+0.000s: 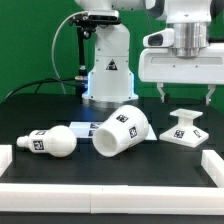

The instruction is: Assemble lamp

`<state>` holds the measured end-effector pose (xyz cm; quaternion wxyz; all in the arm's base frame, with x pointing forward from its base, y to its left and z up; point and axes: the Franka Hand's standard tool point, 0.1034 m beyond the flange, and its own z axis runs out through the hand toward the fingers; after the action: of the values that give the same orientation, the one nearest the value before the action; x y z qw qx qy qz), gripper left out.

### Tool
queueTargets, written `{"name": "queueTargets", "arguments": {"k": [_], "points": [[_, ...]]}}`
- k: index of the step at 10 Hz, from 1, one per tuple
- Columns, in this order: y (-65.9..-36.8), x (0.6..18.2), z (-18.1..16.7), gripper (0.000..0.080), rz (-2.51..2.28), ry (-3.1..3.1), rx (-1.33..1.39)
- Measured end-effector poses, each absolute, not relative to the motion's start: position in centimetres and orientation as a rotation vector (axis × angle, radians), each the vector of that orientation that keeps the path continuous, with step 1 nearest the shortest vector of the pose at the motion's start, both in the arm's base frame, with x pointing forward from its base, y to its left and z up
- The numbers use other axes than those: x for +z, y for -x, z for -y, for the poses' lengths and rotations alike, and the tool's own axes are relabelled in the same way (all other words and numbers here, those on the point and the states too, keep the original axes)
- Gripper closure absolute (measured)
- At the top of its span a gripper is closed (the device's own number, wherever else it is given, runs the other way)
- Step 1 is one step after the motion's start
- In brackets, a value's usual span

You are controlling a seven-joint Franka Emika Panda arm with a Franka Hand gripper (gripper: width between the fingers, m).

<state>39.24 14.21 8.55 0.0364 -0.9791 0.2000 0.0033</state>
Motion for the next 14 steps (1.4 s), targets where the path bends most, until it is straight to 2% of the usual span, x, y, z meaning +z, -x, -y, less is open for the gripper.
{"name": "queueTargets", "arguments": {"k": [3,5,7,11,12,13,14], "points": [[-39.0,8.2,-14.1,0.0100,-0.603,3.009,0.025],[-38.4,6.1,-13.5,0.0100,-0.797,2.934,0.056],[-37.6,4.9,-13.8,0.0100,-0.793,2.944,0.084],[-37.5,4.8,-14.9,0.0100,-0.760,2.955,0.120],[-37.5,4.8,-14.9,0.0213,-0.760,2.955,0.120],[-37.5,4.8,-14.9,0.0213,-0.760,2.955,0.119],[-37.5,4.8,-14.9,0.0271,-0.759,2.955,0.119]]}}
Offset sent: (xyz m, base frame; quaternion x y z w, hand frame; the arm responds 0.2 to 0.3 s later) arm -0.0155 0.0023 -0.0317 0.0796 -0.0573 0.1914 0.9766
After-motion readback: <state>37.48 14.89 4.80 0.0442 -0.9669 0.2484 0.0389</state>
